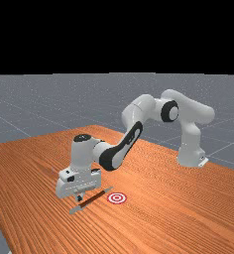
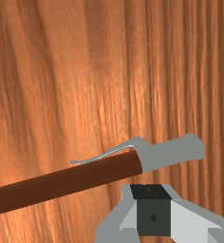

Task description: Pick up the pen and put it to the marker

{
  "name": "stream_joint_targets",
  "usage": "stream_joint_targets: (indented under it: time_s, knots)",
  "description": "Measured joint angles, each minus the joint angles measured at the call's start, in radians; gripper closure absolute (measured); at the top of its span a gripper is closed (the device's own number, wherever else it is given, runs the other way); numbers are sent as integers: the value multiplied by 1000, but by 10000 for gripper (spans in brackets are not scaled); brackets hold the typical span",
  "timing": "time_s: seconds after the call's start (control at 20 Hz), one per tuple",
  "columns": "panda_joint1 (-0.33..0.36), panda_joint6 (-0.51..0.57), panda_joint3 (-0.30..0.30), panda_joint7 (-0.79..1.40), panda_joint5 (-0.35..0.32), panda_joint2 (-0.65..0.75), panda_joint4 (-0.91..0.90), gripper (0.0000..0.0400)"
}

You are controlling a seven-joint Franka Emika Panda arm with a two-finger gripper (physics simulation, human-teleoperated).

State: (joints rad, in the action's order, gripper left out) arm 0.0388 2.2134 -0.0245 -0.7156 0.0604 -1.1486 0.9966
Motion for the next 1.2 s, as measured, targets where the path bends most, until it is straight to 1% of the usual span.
stream_joint_targets:
  time_s: [0.3,0.4,0.55,0.6,0.65,0.7,0.75,0.85,0.95,1.05,1.2]
  knots:
    - [-60,5,12,19,11,6,11,400]
    - [-24,21,48,-152,27,11,23,400]
    - [52,11,59,-273,24,-5,-9,400]
    - [62,7,43,-229,16,-10,-18,400]
    - [60,-60,28,-177,9,-59,-111,400]
    - [61,-90,27,-178,8,-99,-174,400]
    - [63,2,27,-174,9,-46,-54,400]
    - [60,-5,22,-151,6,-99,-111,400]
    - [54,-3,21,-140,6,-99,-101,400]
    - [21,-9,1,-22,-4,-95,-95,400]
    - [-45,-19,-8,93,-7,-93,-94,400]
